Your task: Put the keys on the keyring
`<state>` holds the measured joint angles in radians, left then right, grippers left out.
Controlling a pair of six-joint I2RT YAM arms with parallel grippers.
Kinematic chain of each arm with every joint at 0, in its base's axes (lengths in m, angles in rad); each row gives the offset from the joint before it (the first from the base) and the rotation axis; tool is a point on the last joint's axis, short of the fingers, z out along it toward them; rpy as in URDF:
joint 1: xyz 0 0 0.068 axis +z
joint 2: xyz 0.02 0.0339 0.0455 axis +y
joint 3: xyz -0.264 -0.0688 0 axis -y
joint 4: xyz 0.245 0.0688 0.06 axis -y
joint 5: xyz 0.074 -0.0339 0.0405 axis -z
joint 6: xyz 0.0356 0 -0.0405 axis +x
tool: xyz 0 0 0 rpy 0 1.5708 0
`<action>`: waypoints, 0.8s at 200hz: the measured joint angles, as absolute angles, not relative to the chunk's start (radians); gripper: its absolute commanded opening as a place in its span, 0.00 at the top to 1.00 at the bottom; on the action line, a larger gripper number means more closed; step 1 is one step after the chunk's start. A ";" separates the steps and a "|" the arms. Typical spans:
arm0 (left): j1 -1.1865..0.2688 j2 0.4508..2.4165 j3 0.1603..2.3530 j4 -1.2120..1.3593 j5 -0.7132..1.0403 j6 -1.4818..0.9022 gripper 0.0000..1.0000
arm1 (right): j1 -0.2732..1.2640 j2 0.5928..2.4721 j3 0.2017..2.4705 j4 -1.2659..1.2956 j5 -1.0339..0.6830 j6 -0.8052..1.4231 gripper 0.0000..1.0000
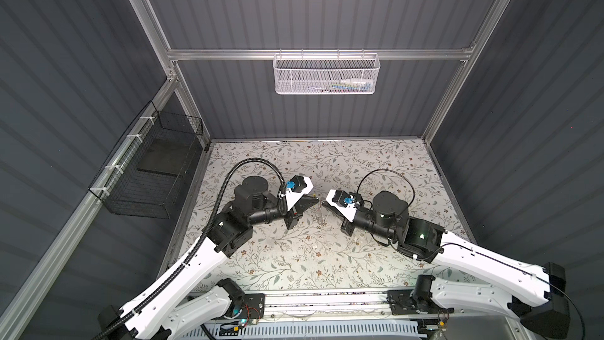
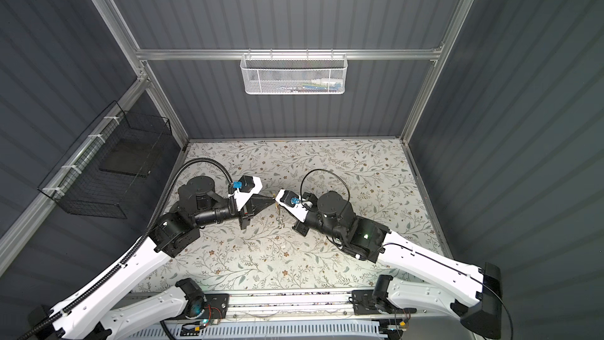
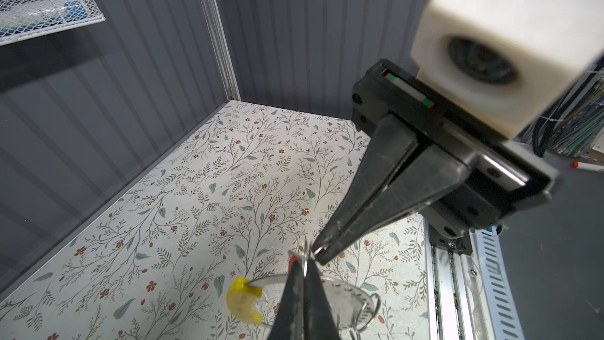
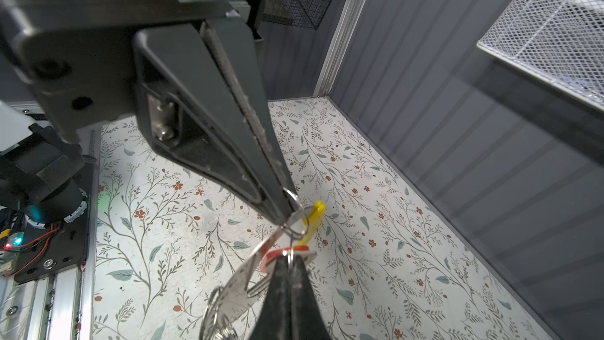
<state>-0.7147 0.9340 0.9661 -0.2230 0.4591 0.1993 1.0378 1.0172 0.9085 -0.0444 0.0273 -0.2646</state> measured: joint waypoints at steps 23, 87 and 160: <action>-0.714 0.921 0.953 -0.204 0.456 0.171 1.00 | 1.042 1.015 0.893 -0.013 0.028 -0.250 0.98; -0.712 0.918 0.945 -0.113 0.476 0.096 1.00 | 1.042 1.007 0.842 0.054 0.027 -0.188 0.75; -0.712 0.980 0.931 0.080 0.530 -0.040 1.00 | 1.013 0.874 0.774 0.068 0.023 -0.111 0.63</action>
